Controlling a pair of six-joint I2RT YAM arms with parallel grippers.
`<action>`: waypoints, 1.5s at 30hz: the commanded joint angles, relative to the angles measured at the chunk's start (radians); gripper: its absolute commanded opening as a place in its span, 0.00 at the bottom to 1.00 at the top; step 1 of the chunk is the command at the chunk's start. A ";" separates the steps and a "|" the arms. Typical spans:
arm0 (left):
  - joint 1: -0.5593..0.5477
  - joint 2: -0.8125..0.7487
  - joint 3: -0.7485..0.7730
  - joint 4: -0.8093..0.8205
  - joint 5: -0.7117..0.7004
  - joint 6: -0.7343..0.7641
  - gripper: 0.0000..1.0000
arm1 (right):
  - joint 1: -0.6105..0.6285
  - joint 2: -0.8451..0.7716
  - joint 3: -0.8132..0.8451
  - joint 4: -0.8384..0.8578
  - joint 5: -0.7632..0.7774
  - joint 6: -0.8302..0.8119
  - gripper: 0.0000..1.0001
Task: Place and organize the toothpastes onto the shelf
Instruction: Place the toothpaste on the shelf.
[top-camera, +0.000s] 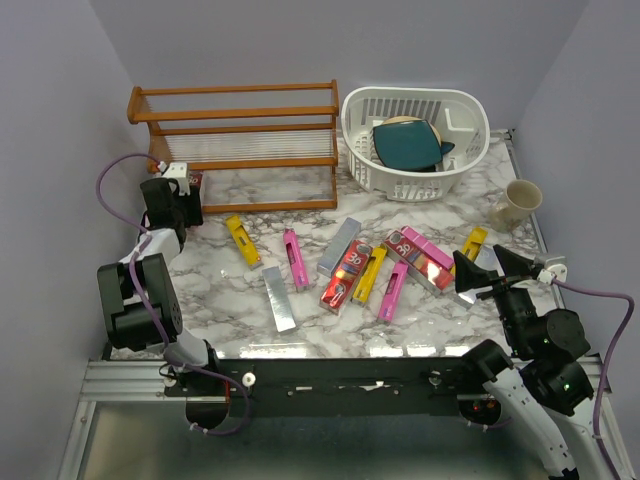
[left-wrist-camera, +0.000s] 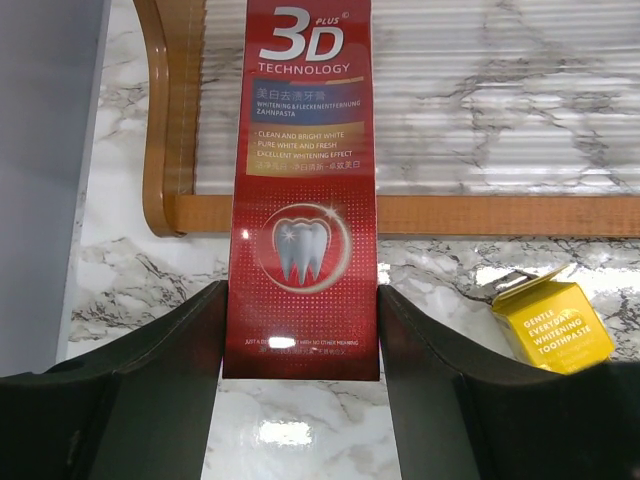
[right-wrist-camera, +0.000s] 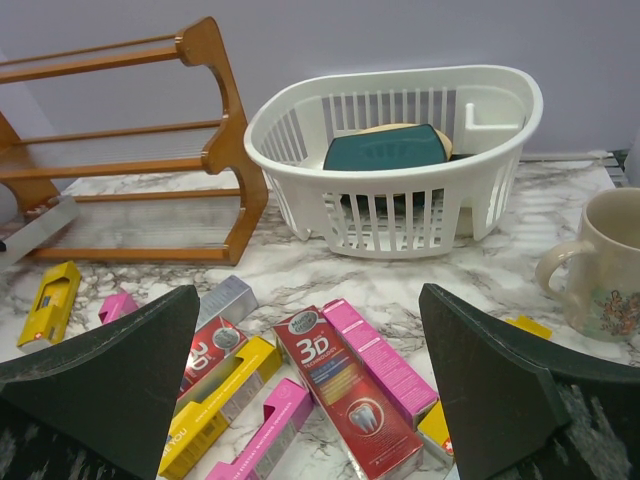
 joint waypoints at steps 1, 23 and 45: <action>0.011 0.010 0.023 0.079 0.020 0.001 0.66 | 0.010 -0.290 0.022 -0.009 0.006 -0.006 1.00; 0.008 -0.040 -0.038 -0.023 -0.039 0.098 0.97 | 0.013 -0.288 0.030 -0.022 0.008 -0.003 1.00; 0.007 -0.001 -0.032 -0.057 -0.027 0.145 0.61 | 0.021 -0.290 0.027 -0.019 0.013 -0.006 1.00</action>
